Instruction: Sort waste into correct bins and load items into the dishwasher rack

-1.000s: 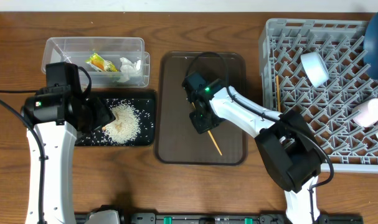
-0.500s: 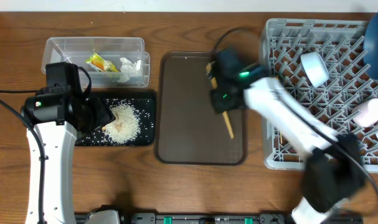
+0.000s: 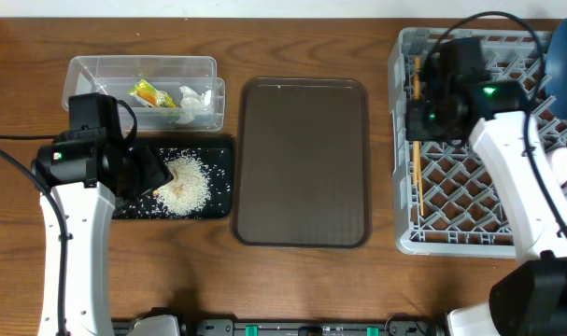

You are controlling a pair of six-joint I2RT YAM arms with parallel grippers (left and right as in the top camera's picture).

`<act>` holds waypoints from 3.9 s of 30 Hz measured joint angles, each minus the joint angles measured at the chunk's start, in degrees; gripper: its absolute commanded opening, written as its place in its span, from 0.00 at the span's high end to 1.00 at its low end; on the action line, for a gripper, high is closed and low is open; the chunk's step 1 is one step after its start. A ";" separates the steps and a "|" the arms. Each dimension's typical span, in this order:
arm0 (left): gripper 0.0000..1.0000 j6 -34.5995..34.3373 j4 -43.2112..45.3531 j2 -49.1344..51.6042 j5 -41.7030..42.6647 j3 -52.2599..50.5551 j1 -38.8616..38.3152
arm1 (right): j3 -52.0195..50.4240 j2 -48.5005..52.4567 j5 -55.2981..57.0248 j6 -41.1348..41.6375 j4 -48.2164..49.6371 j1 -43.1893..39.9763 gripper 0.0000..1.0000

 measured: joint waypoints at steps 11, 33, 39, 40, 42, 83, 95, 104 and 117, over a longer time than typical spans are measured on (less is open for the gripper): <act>0.32 0.00 -0.02 0.00 0.00 0.00 0.00 | 0.00 5.49 0.09 -3.19 -1.18 -3.37 0.99; 0.32 0.00 0.02 0.00 0.00 0.00 0.00 | 0.00 15.15 -0.22 -4.72 -1.03 -3.37 0.67; 0.32 0.00 -0.02 0.00 0.00 0.00 0.00 | 0.00 15.13 -0.24 -4.83 -1.05 -3.39 0.67; 0.32 0.00 -0.02 0.00 0.00 0.00 0.00 | 0.00 15.08 -0.26 -4.83 -1.05 -3.39 0.67; 0.32 0.00 0.00 0.00 0.00 0.00 0.00 | 0.00 14.75 -0.24 -4.83 -0.98 -3.39 0.66; 0.32 11.89 -5.16 5.62 7.15 -0.02 -14.43 | -0.26 -1.36 -7.26 -7.63 -6.14 -3.37 0.01; 0.32 12.04 4.15 -15.69 4.02 -5.60 -14.43 | -23.08 -27.06 -5.99 -7.48 10.88 -3.37 0.01; 0.09 11.85 11.17 -34.75 2.34 -15.65 -14.43 | -35.98 -47.39 -4.92 -7.48 15.30 -3.37 0.01; 0.08 11.85 11.19 -36.33 2.14 -15.69 -14.43 | -36.68 -49.53 -4.72 -7.50 9.07 -3.37 0.01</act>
